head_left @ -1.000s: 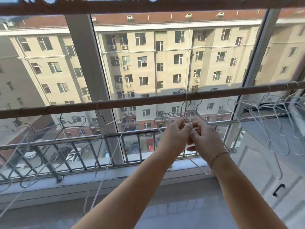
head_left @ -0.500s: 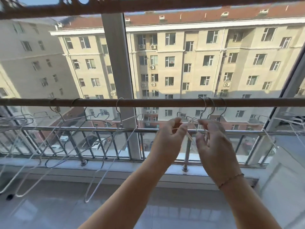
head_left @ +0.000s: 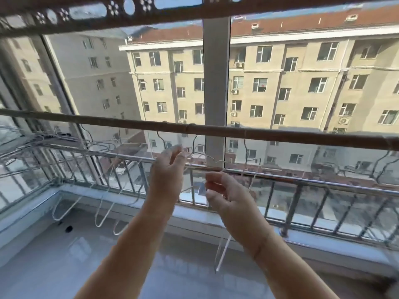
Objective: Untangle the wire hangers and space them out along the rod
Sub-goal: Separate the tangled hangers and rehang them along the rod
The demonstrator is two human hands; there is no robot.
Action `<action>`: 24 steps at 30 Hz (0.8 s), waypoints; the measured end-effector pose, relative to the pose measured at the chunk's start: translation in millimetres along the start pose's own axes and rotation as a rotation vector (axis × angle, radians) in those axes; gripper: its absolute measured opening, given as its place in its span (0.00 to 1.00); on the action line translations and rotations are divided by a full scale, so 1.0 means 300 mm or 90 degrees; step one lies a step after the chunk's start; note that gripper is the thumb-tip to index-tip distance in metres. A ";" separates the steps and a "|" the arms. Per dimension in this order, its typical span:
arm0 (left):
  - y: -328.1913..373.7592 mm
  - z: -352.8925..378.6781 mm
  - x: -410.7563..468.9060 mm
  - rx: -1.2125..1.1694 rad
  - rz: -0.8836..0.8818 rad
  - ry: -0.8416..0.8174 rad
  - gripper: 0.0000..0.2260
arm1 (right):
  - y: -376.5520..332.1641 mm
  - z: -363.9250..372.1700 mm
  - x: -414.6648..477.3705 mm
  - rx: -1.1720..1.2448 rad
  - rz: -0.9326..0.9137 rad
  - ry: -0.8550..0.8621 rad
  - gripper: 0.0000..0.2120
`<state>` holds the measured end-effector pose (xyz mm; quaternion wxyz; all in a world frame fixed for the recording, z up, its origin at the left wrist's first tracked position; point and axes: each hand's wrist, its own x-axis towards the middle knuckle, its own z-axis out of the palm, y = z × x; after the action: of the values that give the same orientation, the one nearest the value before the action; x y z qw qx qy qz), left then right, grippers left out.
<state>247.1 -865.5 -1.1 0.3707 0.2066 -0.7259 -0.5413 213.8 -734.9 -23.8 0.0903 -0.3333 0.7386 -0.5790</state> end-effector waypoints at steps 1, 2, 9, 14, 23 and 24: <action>-0.025 -0.033 0.025 0.012 -0.006 -0.011 0.13 | 0.003 0.056 0.017 0.040 0.031 0.003 0.14; -0.052 -0.062 0.053 0.021 -0.016 -0.033 0.13 | 0.005 0.113 0.035 0.082 0.064 0.012 0.14; -0.178 -0.175 0.224 0.057 -0.092 -0.247 0.13 | 0.033 0.400 0.192 0.225 0.234 0.179 0.20; -0.204 -0.147 0.288 0.016 -0.109 -0.366 0.09 | 0.069 0.455 0.290 0.289 0.270 0.277 0.18; -0.195 -0.041 0.341 -0.129 -0.222 -0.422 0.11 | 0.048 0.380 0.322 0.311 0.173 0.325 0.07; -0.189 -0.028 0.348 -0.141 -0.219 -0.423 0.11 | 0.041 0.362 0.335 0.300 0.170 0.327 0.07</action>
<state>181.0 -962.7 -20.2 0.0393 0.0977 -0.6983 -0.7080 188.9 -879.7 -43.7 0.0508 -0.0480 0.6207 -0.7809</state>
